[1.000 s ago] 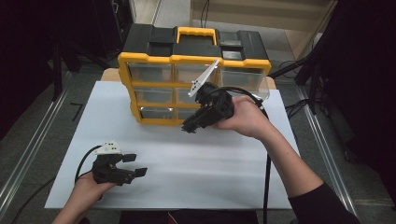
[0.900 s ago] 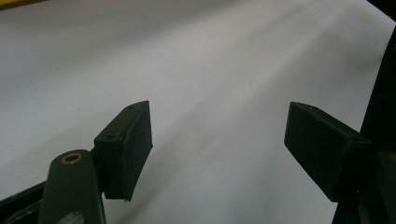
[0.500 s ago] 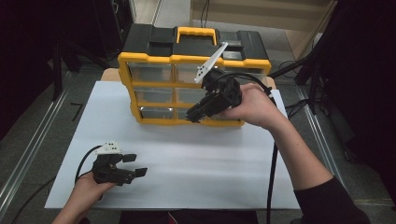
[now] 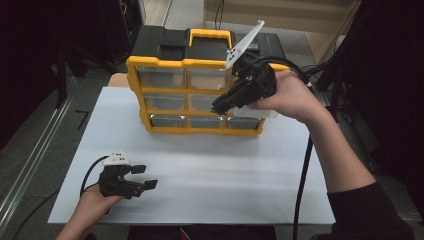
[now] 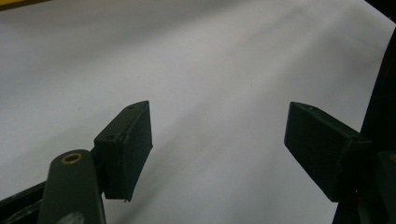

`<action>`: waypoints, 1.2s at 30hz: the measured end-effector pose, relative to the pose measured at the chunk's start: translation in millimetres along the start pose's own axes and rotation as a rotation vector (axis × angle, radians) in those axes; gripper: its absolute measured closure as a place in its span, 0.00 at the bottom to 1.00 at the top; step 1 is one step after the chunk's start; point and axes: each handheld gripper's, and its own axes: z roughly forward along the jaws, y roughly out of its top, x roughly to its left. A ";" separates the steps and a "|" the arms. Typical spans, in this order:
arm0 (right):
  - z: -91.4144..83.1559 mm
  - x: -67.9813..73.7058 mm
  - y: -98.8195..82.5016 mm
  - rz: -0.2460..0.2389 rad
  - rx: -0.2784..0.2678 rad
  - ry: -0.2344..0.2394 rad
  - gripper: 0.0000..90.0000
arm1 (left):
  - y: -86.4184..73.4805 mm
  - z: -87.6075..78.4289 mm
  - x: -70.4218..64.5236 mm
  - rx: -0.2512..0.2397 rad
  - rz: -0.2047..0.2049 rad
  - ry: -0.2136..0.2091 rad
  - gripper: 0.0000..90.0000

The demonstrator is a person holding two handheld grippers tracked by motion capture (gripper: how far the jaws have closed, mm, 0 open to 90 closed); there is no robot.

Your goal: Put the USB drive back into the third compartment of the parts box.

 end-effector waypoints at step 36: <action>-60.7 -50.8 -55.1 0.186 -0.066 -0.122 0.85 | 0.8 1.7 -0.1 0.005 0.001 0.000 0.28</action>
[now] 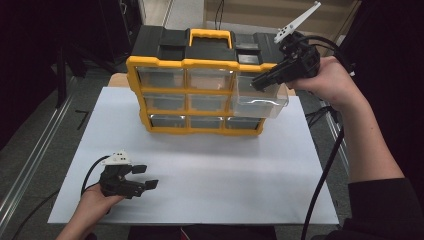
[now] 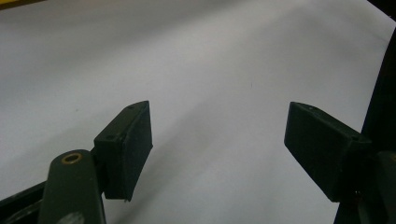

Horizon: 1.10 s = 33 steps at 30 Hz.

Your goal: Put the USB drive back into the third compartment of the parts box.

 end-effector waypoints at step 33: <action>-17.1 -0.9 -30.1 -0.025 -0.082 -0.033 0.39 | 0.1 0.3 0.0 -0.001 0.000 0.001 0.28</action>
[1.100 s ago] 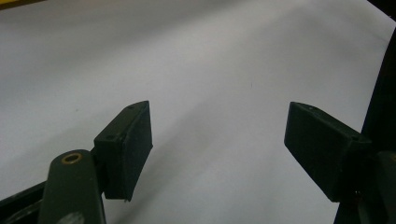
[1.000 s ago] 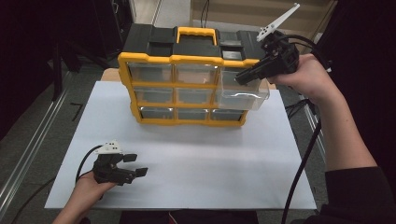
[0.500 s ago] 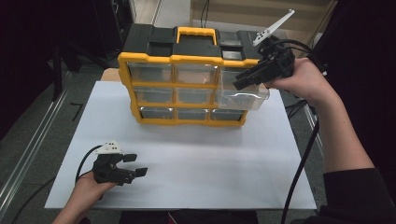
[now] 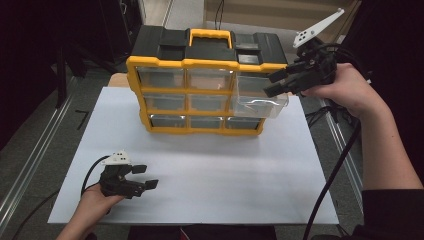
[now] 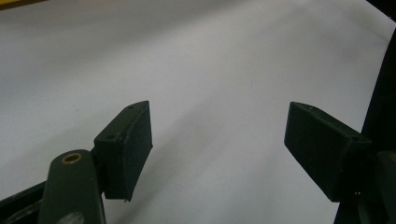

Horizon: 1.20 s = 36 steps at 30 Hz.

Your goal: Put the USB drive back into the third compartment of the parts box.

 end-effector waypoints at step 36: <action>-14.1 10.9 -94.4 0.035 -0.013 -0.025 0.29 | 0.5 -0.9 0.0 -0.008 0.000 0.001 0.28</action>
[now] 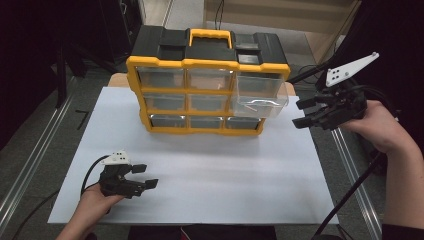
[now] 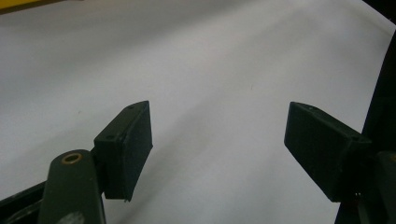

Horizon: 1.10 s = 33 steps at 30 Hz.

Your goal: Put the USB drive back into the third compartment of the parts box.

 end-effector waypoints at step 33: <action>96.8 6.6 -66.6 0.115 0.016 0.025 0.32 | -0.1 -1.0 0.1 -0.005 0.000 0.003 0.28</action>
